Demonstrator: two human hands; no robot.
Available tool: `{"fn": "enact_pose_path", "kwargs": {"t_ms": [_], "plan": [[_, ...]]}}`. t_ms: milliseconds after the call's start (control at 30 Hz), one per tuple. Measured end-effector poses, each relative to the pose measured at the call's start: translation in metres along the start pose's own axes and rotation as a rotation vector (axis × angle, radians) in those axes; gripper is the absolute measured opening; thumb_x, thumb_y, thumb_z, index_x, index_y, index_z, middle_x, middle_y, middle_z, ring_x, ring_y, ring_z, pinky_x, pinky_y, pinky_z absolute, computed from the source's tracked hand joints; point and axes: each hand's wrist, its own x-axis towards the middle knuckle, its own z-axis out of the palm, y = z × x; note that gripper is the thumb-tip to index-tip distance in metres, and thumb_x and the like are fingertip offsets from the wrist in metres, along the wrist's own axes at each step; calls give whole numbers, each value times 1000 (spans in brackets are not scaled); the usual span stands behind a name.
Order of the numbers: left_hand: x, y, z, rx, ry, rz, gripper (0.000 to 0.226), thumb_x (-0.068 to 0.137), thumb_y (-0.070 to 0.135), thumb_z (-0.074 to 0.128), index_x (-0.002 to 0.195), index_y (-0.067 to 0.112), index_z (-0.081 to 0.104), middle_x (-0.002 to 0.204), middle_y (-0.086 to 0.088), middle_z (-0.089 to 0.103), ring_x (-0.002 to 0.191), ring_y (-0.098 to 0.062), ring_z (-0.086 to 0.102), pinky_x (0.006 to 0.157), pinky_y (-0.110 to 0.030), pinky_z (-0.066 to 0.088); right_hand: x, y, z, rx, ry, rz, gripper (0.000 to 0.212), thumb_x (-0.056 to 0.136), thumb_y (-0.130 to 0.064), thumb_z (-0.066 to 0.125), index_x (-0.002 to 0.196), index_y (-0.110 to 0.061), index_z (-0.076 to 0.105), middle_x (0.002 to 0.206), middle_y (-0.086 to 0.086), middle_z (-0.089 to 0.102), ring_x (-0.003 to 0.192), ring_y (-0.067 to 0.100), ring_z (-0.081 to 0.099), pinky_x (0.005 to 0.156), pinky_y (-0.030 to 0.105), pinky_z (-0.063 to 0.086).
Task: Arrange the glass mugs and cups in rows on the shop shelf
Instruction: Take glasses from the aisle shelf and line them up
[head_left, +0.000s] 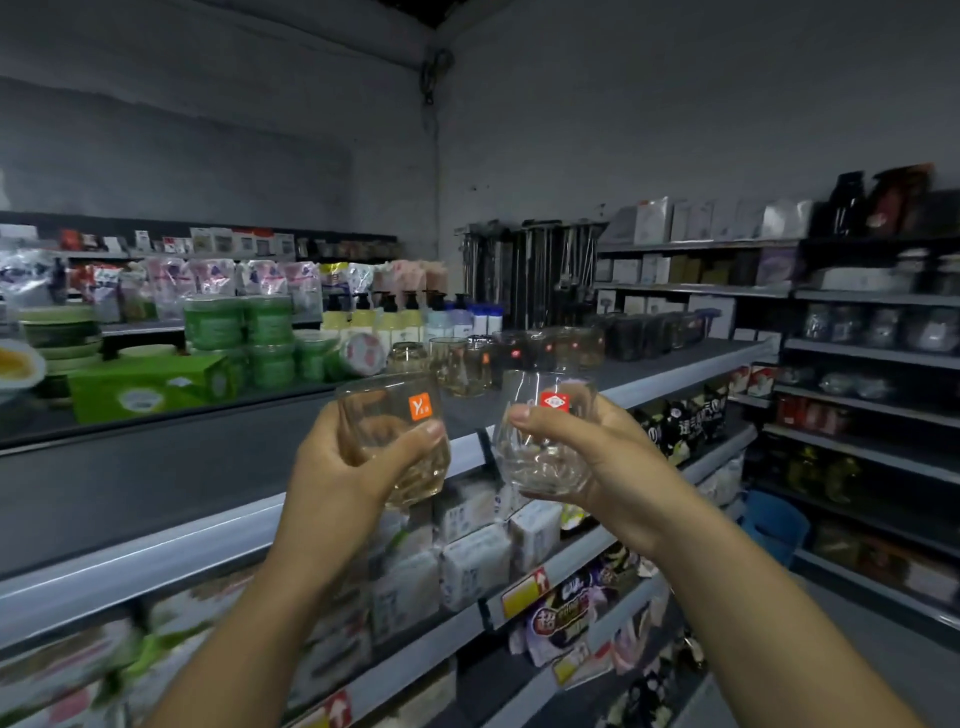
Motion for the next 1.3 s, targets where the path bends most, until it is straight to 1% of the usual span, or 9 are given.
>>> {"fn": "enact_pose_path", "kwargs": {"t_ms": [167, 300, 467, 600, 767, 867, 967, 1167, 1300], "plan": [[48, -31, 45, 70, 83, 10, 46, 66, 36, 87, 106, 24, 68, 90, 12, 77, 77, -3, 73, 59, -14, 53, 72, 24, -43, -91, -5, -30, 78, 51, -42, 96, 119, -25, 60, 124, 13, 68, 108, 31, 71, 100, 57, 53], [92, -57, 69, 151, 125, 0, 49, 65, 41, 90, 106, 28, 67, 94, 12, 77, 83, -5, 73, 73, -26, 55, 128, 39, -66, -157, -55, -45, 75, 56, -40, 95, 120, -25, 60, 103, -2, 77, 99, 19, 74, 103, 51, 51], [141, -69, 91, 282, 148, -28, 66, 54, 57, 87, 110, 30, 64, 98, 12, 73, 89, -6, 70, 76, -29, 53, 193, 39, -89, -198, -119, -93, 68, 66, -38, 93, 124, -24, 60, 110, -3, 76, 99, 13, 74, 94, 39, 55], [173, -80, 102, 367, 201, -64, 57, 57, 50, 90, 104, 29, 63, 94, 10, 73, 87, -6, 69, 69, -24, 51, 244, 40, -107, -231, -185, -133, 75, 57, -49, 92, 122, -29, 61, 113, -7, 75, 105, 10, 72, 99, 41, 53], [202, -97, 111, 484, 296, -94, 76, 37, 56, 88, 104, 27, 66, 83, 12, 74, 75, 1, 68, 66, -23, 49, 297, 50, -125, -231, -338, -149, 61, 67, -35, 91, 118, -27, 60, 106, -8, 77, 98, 7, 73, 81, 25, 53], [217, -103, 116, 545, 371, -123, 80, 39, 46, 93, 110, 20, 67, 88, 6, 71, 76, -7, 66, 65, -24, 49, 321, 60, -136, -245, -424, -151, 63, 65, -36, 92, 118, -25, 59, 106, -7, 76, 97, 8, 73, 81, 28, 57], [233, -108, 119, 570, 421, -173, 74, 46, 33, 97, 112, 15, 67, 90, 1, 72, 78, -11, 68, 64, -23, 52, 337, 67, -140, -256, -497, -153, 61, 68, -27, 92, 119, -22, 59, 111, -6, 72, 88, 1, 72, 75, 21, 59], [256, -121, 120, 623, 448, -283, 61, 50, 23, 98, 103, 12, 69, 95, -7, 73, 92, -26, 70, 83, -39, 58, 359, 82, -144, -237, -593, -162, 61, 64, -34, 95, 113, -27, 61, 109, -7, 72, 94, 11, 71, 86, 38, 62], [259, -129, 119, 558, 447, -290, 40, 61, 11, 94, 92, 15, 68, 97, -10, 73, 95, -29, 70, 73, -32, 56, 365, 90, -145, -243, -606, -167, 72, 54, -46, 96, 114, -30, 60, 110, -8, 72, 101, 16, 70, 90, 44, 60]]}}
